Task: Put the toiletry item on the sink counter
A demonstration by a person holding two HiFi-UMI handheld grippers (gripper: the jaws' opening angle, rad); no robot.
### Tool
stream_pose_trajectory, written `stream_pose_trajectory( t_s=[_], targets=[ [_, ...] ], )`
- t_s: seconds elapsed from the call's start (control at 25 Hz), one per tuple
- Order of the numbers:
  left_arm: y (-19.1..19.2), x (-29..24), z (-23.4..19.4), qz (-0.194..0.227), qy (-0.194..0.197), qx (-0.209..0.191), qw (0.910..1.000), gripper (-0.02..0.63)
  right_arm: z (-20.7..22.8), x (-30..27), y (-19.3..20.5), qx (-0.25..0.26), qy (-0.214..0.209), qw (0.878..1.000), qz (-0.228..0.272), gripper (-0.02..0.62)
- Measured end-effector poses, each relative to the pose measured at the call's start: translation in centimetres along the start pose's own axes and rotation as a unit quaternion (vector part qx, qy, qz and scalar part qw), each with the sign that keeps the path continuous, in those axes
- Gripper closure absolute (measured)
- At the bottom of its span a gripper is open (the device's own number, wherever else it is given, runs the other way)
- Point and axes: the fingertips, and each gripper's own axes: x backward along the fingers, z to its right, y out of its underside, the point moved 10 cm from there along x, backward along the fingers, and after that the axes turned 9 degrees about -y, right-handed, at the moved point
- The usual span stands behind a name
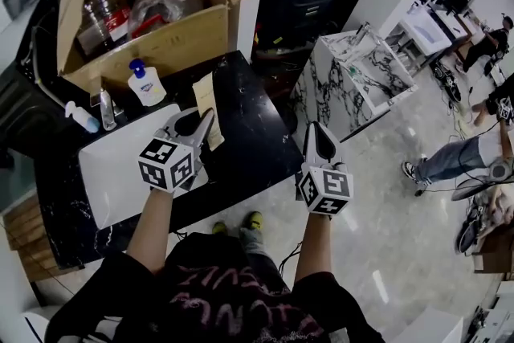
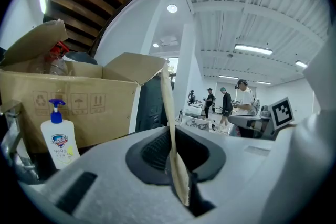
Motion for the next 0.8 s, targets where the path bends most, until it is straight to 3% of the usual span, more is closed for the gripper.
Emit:
stream_pose_trajectory(
  t_s=[0.36,0.8],
  targets=[
    [2.8,-2.5,0.7,-0.037,0.004,0.032,0.9988,0.577,1.8,-1.1,1.4,-0.004,-0.012,1.0,-0.018,0.591],
    [6.9,-4.9,1.8,-0.089,0.028,0.054,0.9942,0.577,3.1,0.0,2.6,-0.005,0.001,0.999,-0.037,0.591]
  ],
)
